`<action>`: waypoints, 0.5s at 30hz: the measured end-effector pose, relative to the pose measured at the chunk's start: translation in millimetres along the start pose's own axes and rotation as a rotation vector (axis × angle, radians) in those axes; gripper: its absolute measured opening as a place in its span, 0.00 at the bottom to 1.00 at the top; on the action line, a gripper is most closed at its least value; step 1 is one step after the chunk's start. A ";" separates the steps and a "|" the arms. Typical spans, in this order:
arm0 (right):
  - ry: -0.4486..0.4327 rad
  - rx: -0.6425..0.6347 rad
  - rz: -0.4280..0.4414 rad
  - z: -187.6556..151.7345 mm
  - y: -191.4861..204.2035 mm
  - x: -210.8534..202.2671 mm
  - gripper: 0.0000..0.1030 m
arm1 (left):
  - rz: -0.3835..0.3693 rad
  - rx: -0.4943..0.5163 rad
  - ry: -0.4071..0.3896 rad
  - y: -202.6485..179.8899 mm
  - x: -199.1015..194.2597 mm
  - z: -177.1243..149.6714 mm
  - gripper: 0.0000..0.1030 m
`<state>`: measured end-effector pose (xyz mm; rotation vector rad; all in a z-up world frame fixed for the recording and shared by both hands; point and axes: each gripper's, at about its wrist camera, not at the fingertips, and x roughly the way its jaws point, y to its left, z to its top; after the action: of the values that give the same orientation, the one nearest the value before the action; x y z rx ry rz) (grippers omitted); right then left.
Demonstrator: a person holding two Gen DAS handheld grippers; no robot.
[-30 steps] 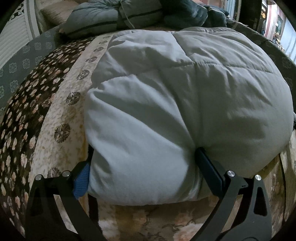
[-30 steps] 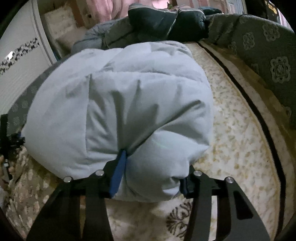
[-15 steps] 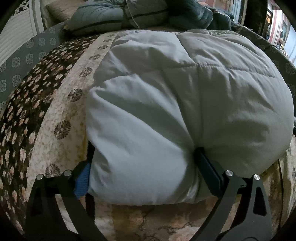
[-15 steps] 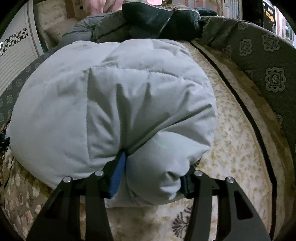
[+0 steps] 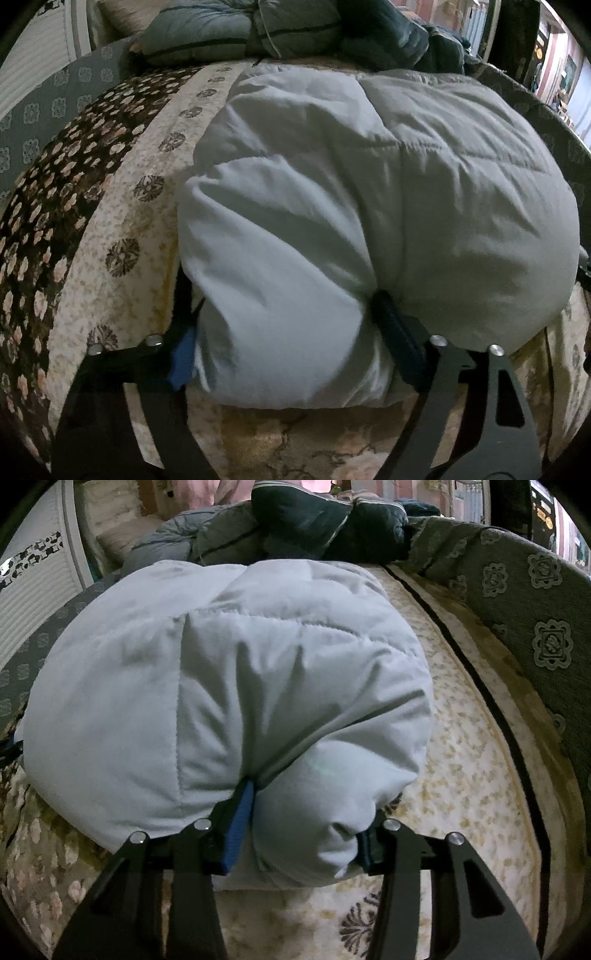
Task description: Fold large clothes
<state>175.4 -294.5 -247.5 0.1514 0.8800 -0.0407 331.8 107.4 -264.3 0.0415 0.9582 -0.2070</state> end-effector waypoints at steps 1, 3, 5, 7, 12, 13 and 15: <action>0.000 -0.003 0.004 1.3 -0.9 0.3 0.44 | -0.001 -0.003 0.000 1.5 -1.9 2.6 0.72; 0.000 -0.011 0.010 3.0 -3.3 1.5 0.44 | -0.001 -0.001 0.005 3.0 -3.3 6.0 0.68; -0.002 -0.016 0.012 3.3 -4.9 1.2 0.43 | 0.004 0.006 0.009 3.1 -3.5 6.9 0.67; -0.010 -0.015 0.007 3.0 -4.8 -1.1 0.41 | 0.009 0.004 0.011 3.5 -4.7 6.9 0.64; -0.069 0.093 0.067 6.5 -18.9 -18.4 0.27 | -0.002 -0.020 0.018 8.6 -13.3 13.8 0.45; -0.074 0.118 0.091 9.0 -23.7 -22.0 0.26 | -0.013 -0.036 0.020 11.8 -16.9 16.2 0.39; -0.085 0.132 0.117 15.0 -28.3 -28.7 0.24 | -0.036 -0.065 0.017 16.5 -24.5 22.0 0.32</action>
<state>165.8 -325.5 -219.2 0.3226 0.7827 0.0039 339.1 124.5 -232.6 -0.0333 0.9822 -0.2087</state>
